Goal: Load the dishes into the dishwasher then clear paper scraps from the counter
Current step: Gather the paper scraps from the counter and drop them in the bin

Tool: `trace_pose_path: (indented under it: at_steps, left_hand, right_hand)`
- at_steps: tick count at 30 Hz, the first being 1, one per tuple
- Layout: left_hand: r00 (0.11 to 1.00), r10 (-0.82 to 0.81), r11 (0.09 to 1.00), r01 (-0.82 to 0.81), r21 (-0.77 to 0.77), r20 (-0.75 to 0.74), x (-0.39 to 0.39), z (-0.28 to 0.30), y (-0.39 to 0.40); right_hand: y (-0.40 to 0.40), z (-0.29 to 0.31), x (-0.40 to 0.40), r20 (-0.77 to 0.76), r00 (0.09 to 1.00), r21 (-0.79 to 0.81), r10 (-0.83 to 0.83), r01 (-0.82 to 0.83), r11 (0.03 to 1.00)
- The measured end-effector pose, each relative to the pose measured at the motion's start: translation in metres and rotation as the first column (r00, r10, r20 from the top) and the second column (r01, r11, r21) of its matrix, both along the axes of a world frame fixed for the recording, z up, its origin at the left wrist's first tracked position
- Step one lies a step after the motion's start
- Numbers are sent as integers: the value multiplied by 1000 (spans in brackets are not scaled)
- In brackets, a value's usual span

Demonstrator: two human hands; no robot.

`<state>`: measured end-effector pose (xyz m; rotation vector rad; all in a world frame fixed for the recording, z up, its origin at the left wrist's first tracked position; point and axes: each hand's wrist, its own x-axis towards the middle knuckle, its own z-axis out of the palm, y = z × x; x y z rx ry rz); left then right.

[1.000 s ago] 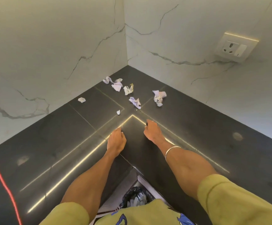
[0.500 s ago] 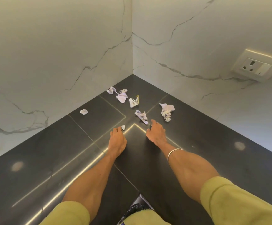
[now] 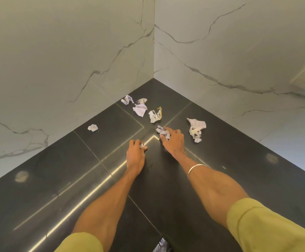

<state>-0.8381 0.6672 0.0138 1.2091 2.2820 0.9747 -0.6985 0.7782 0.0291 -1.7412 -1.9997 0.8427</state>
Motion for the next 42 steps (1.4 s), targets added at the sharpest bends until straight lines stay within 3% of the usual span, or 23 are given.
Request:
trace_pose_path:
  at_steps: [7, 11, 16, 20, 23, 28, 32, 34, 38, 42]
  left_hand:
    - [977, 195, 981, -195, -12, 85, 3, -7, 12]
    - [897, 287, 956, -293, -35, 335, -5, 2, 18]
    - [633, 277, 923, -384, -18, 723, -10, 17, 14]
    - [508, 280, 911, -409, -58, 815, -8, 25, 9]
    - [324, 247, 903, -419, -95, 913, -3, 31, 5]
    - [-26, 171, 850, -502, -161, 985, 14, 50, -4]
    - [-188, 114, 817, -541, -199, 976, 22, 50, -9]
    - [-237, 121, 833, -505, -229, 964, 20, 47, -7]
    - [-171, 170, 860, -455, -230, 971, 16, 50, -2]
    - [-185, 177, 867, -435, -242, 967, 13, 42, 3]
  right_hand:
    - [-1, -2, -11, -84, 994, 58, -65, 70, 996]
    - [-2, -3, -14, -135, 987, 11, -83, 85, 996]
    - [-25, 4, -22, -219, 975, 57, -33, 46, 997]
    - [-48, 15, -33, -271, 958, 95, 91, -67, 993]
    - [-62, 29, -40, -279, 942, 122, 188, -160, 980]
    - [-80, 35, -43, -295, 923, 34, 248, -250, 968]
    - [-84, 33, -37, -273, 915, -42, 295, -318, 947]
    - [-84, 32, -34, -274, 906, -34, 324, -345, 938]
    - [-77, 37, -29, -305, 870, -9, 388, -410, 912]
    - [-68, 41, -21, -289, 925, 78, 245, -232, 970]
